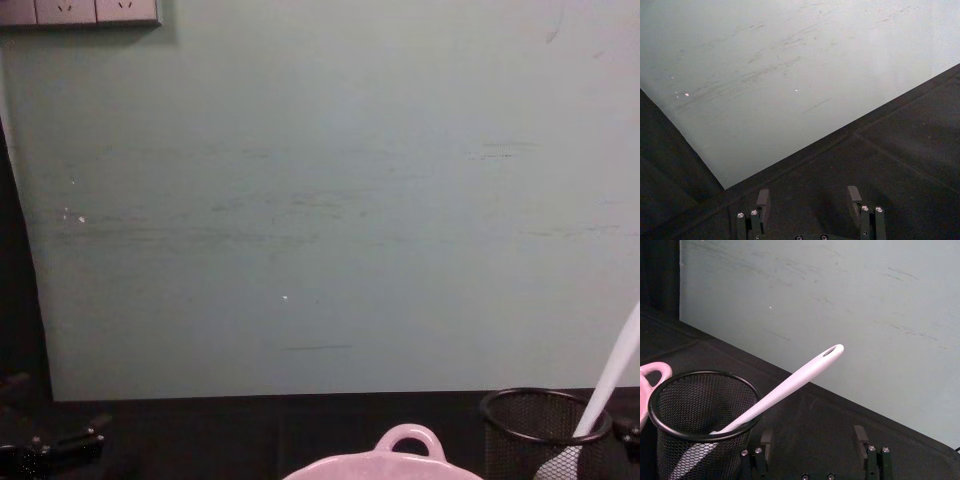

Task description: Use the one hand to pick up the spoon and stir the clear water in the bowl.

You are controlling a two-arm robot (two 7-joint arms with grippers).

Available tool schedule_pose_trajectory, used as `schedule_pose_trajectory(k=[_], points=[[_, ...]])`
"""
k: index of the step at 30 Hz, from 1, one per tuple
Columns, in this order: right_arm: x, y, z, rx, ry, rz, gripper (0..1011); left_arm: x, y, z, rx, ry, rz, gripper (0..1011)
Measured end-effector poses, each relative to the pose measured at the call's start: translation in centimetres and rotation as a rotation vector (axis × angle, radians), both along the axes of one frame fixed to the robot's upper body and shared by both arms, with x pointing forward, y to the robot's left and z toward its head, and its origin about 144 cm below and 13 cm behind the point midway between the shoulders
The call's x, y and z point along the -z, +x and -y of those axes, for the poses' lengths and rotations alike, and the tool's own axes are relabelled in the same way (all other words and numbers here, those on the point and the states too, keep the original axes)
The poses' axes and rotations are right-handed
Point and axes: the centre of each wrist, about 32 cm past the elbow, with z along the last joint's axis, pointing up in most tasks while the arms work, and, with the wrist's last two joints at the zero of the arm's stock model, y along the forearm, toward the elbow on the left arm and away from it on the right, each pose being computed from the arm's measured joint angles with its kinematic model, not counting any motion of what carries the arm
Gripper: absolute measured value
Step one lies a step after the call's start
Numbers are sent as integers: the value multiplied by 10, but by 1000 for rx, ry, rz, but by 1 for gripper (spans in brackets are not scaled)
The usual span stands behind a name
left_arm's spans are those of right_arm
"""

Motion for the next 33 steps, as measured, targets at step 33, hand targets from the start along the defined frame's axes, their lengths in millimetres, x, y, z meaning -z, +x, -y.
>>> schedule_pose_trajectory(k=[33], points=[[0, 0, 0, 0, 0, 0, 1003, 0, 0, 0, 0, 0, 0, 1005]])
